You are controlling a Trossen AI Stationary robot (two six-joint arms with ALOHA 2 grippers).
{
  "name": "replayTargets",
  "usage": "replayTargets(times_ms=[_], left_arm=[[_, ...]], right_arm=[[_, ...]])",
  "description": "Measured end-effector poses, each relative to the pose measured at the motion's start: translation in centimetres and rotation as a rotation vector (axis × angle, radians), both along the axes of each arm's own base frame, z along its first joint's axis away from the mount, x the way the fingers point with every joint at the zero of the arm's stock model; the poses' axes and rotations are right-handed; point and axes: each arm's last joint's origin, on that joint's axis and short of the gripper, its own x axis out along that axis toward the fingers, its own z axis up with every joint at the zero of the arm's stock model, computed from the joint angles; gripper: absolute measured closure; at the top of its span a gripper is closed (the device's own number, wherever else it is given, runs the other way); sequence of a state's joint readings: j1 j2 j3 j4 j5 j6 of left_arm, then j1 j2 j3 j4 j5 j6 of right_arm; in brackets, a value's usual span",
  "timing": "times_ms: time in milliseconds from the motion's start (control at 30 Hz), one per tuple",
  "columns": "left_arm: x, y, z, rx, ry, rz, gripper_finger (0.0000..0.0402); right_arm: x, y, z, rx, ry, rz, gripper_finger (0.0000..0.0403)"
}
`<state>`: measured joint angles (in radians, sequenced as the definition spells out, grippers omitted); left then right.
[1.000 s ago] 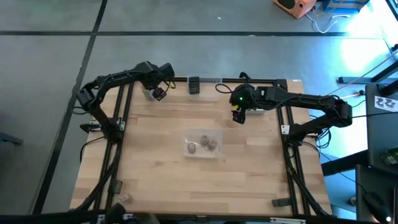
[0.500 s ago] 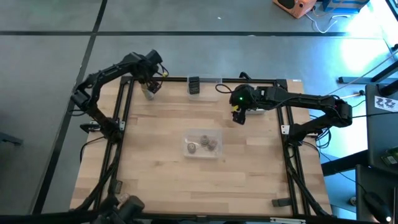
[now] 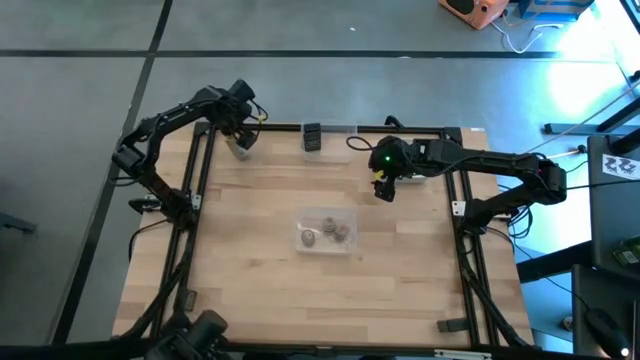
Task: Sort spices by type
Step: Put the brown seasoning bottle into the white bin
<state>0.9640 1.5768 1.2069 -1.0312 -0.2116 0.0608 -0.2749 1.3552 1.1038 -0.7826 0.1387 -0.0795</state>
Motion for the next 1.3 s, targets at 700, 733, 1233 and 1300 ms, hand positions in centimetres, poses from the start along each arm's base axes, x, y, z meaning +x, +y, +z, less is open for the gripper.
replayTargets(times_ms=[700, 733, 1233, 1300], left_arm=[[1.2, -1.4, 0.3, -0.026, -0.005, -0.034, 0.0061], [1.1, -1.5, 0.3, -0.036, 0.002, -0.034, 0.0061], [0.6, -2.1, -0.9, -0.088, 0.040, -0.015, 0.0061], [0.7, -2.2, -0.9, -0.086, 0.039, -0.014, 0.0062]], right_arm=[[0.1, 0.0, 0.0, -0.005, -0.005, 0.003, 0.0056], [0.0, 0.0, 0.0, -0.005, -0.005, 0.003, 0.0056], [0.1, 0.0, 0.0, -0.005, -0.007, 0.003, 0.0056], [0.1, 0.0, 0.1, -0.006, -0.010, 0.003, 0.0056]])
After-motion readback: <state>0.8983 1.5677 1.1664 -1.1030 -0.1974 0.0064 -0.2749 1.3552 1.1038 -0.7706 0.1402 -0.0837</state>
